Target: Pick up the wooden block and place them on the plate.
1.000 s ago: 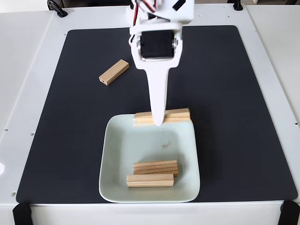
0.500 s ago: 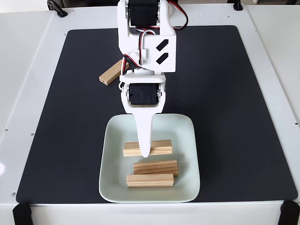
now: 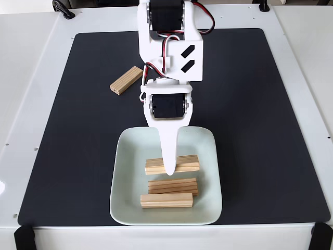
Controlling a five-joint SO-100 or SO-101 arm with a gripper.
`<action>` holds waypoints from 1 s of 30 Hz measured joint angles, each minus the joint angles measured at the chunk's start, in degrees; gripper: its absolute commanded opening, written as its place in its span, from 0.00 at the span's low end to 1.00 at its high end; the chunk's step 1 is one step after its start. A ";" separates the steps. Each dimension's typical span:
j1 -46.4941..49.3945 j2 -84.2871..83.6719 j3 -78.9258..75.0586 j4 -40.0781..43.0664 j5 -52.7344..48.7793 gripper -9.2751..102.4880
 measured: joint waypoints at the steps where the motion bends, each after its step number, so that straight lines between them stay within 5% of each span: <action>1: 0.00 0.00 0.00 0.00 0.00 0.08; 30: 0.00 -3.16 -5.19 0.00 0.00 0.08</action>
